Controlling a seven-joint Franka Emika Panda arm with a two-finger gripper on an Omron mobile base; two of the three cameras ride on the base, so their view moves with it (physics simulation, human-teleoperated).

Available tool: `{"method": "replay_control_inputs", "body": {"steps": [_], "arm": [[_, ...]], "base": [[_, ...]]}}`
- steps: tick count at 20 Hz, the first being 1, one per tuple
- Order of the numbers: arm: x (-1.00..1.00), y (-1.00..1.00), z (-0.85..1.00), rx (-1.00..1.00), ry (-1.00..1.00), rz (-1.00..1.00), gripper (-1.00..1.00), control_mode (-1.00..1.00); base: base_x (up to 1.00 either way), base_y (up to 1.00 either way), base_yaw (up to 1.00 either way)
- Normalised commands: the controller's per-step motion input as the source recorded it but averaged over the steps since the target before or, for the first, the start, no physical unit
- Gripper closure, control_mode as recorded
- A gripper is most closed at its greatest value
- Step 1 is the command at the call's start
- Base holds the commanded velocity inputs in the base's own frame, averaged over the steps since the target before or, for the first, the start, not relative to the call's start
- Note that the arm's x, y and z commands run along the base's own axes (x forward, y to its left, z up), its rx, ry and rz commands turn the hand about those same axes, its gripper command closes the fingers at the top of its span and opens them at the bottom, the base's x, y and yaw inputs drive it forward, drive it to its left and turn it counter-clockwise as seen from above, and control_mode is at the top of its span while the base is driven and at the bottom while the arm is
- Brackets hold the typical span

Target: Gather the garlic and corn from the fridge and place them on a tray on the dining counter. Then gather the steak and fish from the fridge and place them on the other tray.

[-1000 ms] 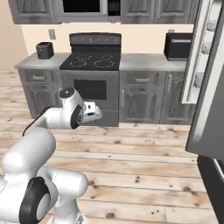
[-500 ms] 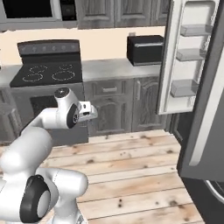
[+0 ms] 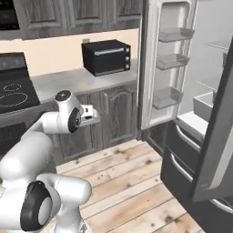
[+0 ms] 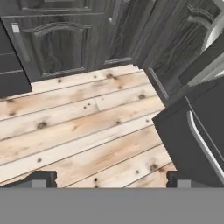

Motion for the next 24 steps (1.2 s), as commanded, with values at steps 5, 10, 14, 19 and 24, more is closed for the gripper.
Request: {"method": "replay_control_inputs", "body": {"steps": [5, 10, 14, 19, 24], "arm": [[0.0, 0.0, 0.0, 0.0, 0.0, 0.0, -1.0, 1.0], [0.0, 0.0, 0.0, 0.0, 0.0, 0.0, -1.0, 1.0], [0.0, 0.0, 0.0, 0.0, 0.0, 0.0, -1.0, 1.0], [0.0, 0.0, 0.0, 0.0, 0.0, 0.0, -1.0, 1.0], [0.0, 0.0, 0.0, 0.0, 0.0, 0.0, -1.0, 1.0]], "base": [[-0.04, 0.27, -0.61], [0.0, 0.0, -0.73], [0.09, 0.08, -0.75], [0.25, 0.88, -0.35], [0.41, 0.92, -0.22]]}}
